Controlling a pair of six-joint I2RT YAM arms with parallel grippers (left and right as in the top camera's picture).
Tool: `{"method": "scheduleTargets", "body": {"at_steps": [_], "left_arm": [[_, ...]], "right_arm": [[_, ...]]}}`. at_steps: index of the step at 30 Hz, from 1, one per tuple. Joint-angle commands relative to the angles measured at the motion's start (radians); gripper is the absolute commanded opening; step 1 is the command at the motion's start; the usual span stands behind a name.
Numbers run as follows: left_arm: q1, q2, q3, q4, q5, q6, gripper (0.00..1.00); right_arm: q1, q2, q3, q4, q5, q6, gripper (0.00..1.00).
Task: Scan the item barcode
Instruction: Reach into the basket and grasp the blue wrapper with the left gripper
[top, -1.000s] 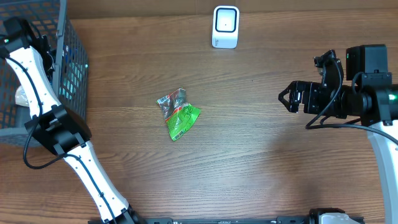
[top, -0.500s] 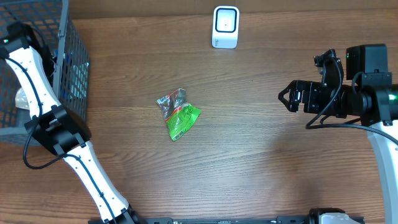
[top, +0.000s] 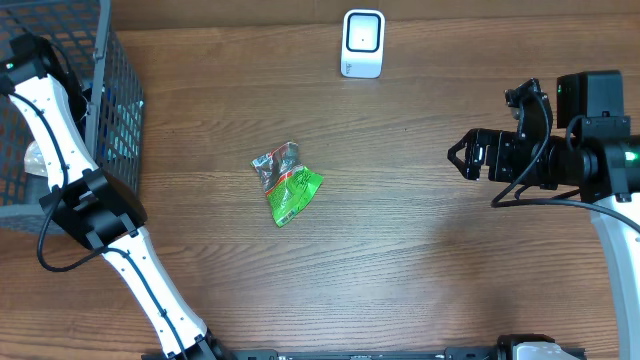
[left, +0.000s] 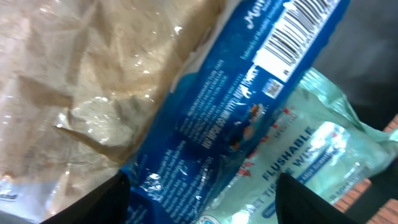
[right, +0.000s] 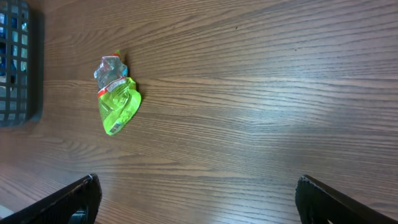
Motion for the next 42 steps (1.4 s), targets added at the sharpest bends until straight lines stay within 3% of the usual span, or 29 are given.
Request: {"method": "scheduleTargets", "body": {"at_steps": [1,5,7,11,12,20,27,30,36,42], "left_arm": [[-0.002,0.154,-0.004,0.002,-0.035,-0.010,0.70],[-0.002,0.209,-0.004,-0.011,-0.035,-0.010,0.69],[-0.002,0.233,-0.004,-0.023,-0.035,-0.010,0.61],[-0.002,0.233,-0.003,-0.031,-0.034,-0.010,0.09],[-0.002,0.231,-0.002,-0.030,-0.034,-0.011,0.04],[-0.002,0.217,0.020,-0.078,-0.026,-0.011,0.04],[-0.002,0.103,0.209,-0.135,0.081,0.002,0.04],[-0.003,0.015,0.288,-0.158,0.097,0.011,0.06],[-0.008,-0.072,0.316,-0.164,0.004,0.174,0.52],[0.011,-0.061,0.224,-0.103,0.004,0.174,0.72]], "right_arm": [[0.004,-0.001,0.027,0.010,-0.010,0.004,1.00],[0.004,-0.001,0.027,0.015,-0.010,0.004,1.00],[0.004,-0.001,0.027,0.014,-0.010,0.004,1.00],[0.004,-0.001,0.027,0.017,-0.009,0.004,1.00],[0.004,-0.001,0.027,0.018,-0.010,0.004,1.00],[0.004,-0.001,0.027,0.016,-0.010,0.004,1.00],[0.004,-0.001,0.027,0.019,-0.010,0.004,1.00],[0.004,-0.001,0.027,0.018,-0.010,0.004,1.00],[0.004,-0.001,0.027,0.018,-0.010,0.003,1.00],[0.004,-0.001,0.027,0.024,-0.010,0.003,1.00]]}}
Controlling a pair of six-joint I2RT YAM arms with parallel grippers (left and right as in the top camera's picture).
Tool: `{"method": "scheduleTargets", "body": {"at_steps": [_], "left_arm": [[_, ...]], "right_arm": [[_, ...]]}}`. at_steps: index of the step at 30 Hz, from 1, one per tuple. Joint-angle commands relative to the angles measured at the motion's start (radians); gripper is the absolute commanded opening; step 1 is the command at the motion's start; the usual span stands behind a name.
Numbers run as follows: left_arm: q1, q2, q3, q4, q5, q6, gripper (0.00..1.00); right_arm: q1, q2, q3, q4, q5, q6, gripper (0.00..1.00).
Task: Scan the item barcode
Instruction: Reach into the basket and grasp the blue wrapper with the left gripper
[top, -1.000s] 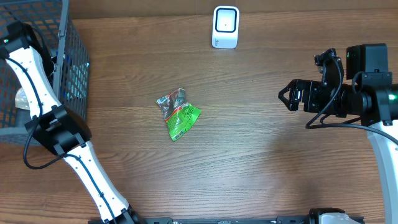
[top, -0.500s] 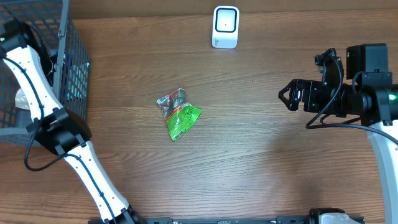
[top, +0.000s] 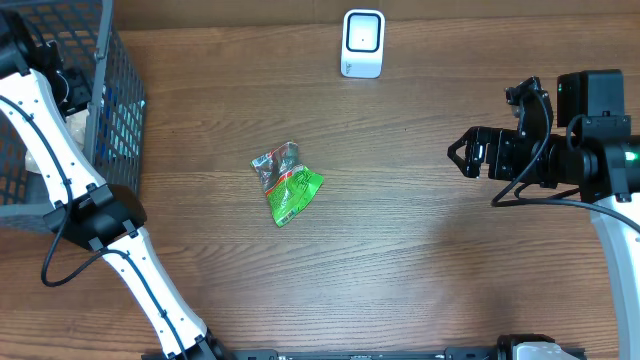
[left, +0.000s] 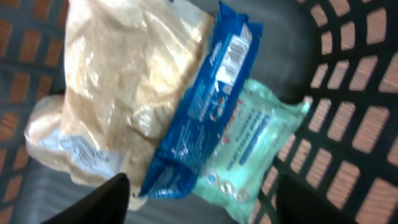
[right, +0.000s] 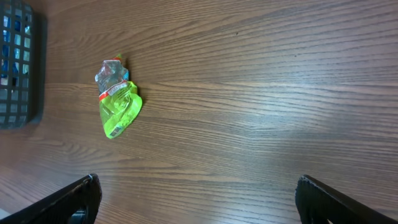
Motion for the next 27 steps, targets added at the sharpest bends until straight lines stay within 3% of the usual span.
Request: {"method": "scheduleTargets", "body": {"at_steps": [1,5,16,17,19,21,23,27], "left_arm": [[0.013,-0.027,-0.079,0.034,-0.024,0.031,0.75],[0.021,-0.027,-0.209,0.106,-0.026,0.028,0.81],[0.021,-0.027,-0.548,0.251,-0.006,0.026,0.81],[0.021,-0.027,-0.569,0.259,-0.006,0.019,0.77],[0.021,-0.027,-0.599,0.267,0.003,0.003,0.59],[0.021,-0.027,-0.613,0.269,0.044,0.001,0.24],[0.021,-0.028,-0.612,0.266,0.079,0.001,0.04],[0.018,-0.029,-0.598,0.239,0.130,-0.003,0.04]], "right_arm": [[0.004,-0.001,0.027,0.006,-0.010,0.003,1.00],[0.004,-0.001,0.027,0.011,-0.010,0.003,1.00],[0.004,-0.001,0.027,0.010,-0.010,0.003,1.00],[0.004,-0.001,0.027,0.010,-0.010,0.003,1.00],[0.004,-0.001,0.027,0.011,-0.010,0.003,1.00],[0.004,-0.001,0.027,0.010,-0.010,0.003,1.00],[0.004,-0.001,0.027,0.010,-0.010,0.004,1.00],[0.004,-0.001,0.027,0.010,-0.010,0.004,1.00]]}}
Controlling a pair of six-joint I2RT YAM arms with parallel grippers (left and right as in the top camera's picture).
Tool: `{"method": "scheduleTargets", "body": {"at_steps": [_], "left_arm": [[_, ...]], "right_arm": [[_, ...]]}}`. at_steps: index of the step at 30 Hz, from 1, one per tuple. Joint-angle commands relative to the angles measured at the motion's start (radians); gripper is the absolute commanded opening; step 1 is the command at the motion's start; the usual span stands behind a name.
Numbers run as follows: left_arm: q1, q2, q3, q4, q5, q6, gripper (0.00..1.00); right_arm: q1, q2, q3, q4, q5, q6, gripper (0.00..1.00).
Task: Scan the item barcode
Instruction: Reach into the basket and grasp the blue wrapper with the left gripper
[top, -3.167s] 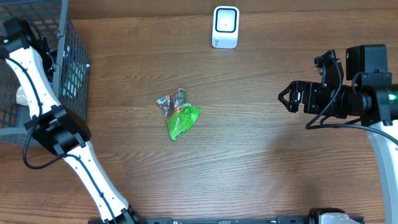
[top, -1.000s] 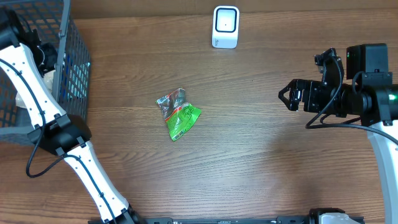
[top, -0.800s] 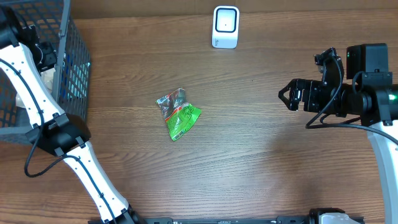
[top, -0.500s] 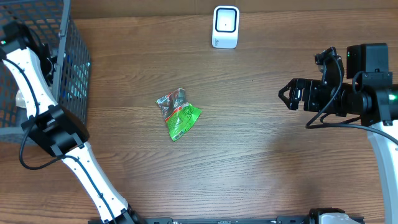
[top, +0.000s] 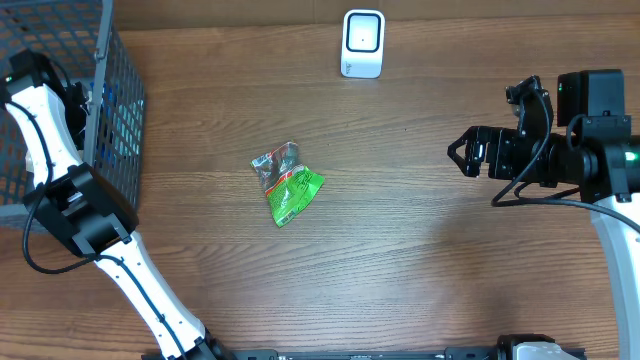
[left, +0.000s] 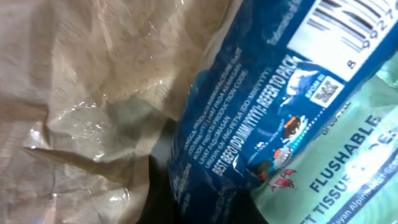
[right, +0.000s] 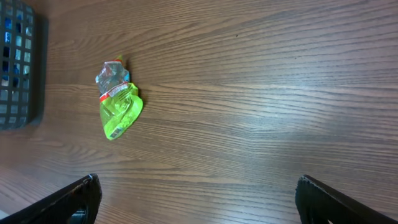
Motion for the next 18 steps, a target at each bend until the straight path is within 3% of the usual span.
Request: {"method": "scheduleTargets", "body": {"at_steps": [1,6,18], "left_arm": [[-0.014,0.049,-0.019,-0.048,0.098,-0.011,0.04],[-0.014,0.047,0.106,-0.136,0.122,-0.042,0.04],[-0.014,-0.057,0.656,-0.355,0.143,-0.087,0.04]], "right_arm": [[0.004,-0.001,0.027,0.003,-0.010,0.003,1.00],[0.004,-0.001,0.027,0.003,-0.010,0.003,1.00],[0.004,-0.001,0.027,0.000,-0.009,0.003,1.00]]}}
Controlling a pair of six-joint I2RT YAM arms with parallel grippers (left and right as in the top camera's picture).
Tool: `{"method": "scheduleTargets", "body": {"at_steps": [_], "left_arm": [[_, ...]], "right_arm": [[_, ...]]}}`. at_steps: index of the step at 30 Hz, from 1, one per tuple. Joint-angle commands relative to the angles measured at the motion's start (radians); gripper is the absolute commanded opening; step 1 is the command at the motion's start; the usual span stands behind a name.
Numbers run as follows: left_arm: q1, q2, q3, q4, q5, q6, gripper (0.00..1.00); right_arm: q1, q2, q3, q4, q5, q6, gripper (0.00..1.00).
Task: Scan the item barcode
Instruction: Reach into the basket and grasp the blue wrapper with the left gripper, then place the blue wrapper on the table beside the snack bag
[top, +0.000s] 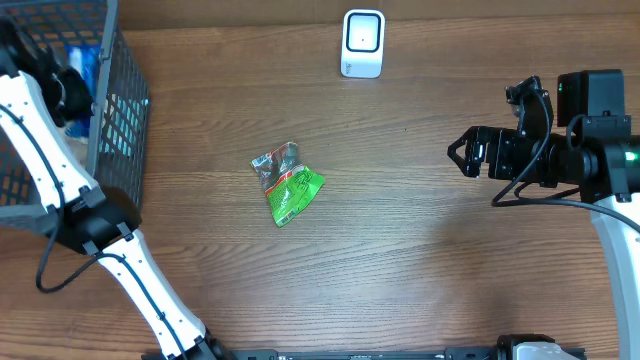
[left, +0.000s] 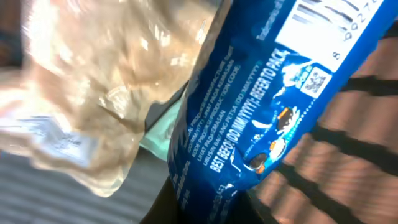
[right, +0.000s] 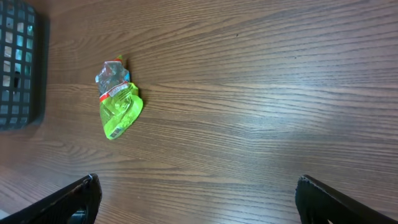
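Observation:
A blue snack packet (left: 249, 112) with a white barcode panel at its upper end hangs in my left gripper (left: 208, 208), which is shut on its lower end, above the basket floor. From overhead the packet (top: 82, 62) shows as a blue strip inside the grey wire basket (top: 125, 110) at the far left. The white barcode scanner (top: 362, 42) stands at the table's back edge, in the middle. My right gripper (top: 462, 155) hovers open over the right side of the table, and its dark fingertips (right: 81, 196) frame bare wood.
A tan bag of grain (left: 106, 81) and a sliver of a mint-green wipes pack (left: 155, 134) lie blurred in the basket under the blue packet. A crumpled green and clear packet (top: 288, 182) lies on the wood mid-table, also seen as the green packet (right: 118, 102).
The blue packet, gripped among the other packs in the basket, now hangs clear of them with the basket floor farther below. The right arm and the green packet have not moved.
My left gripper was open, close over the blue packet in the basket. Then it was higher and still open, with all three packs in view. Then it was down and shut on the blue packet, and now holds it raised. The right arm stayed still throughout.

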Motion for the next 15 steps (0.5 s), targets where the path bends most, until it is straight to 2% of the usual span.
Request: {"method": "scheduleTargets", "body": {"at_steps": [1,9,11,15], "left_arm": [[-0.007,-0.122,0.089,-0.011,0.032,-0.031,0.04],[-0.016,-0.380,0.090,-0.012,0.044,-0.031,0.04],[-0.034,-0.437,0.090,-0.012,0.064,-0.031,0.04],[-0.092,-0.540,0.087,-0.012,0.095,-0.031,0.04]], "right_arm": [[0.004,-0.001,0.027,0.002,-0.010,0.003,1.00],[0.004,-0.001,0.033,0.023,-0.033,0.004,0.98],[0.004,-0.001,0.058,0.020,-0.033,0.004,0.94],[0.003,-0.003,0.173,-0.029,-0.026,0.003,0.93]]}}
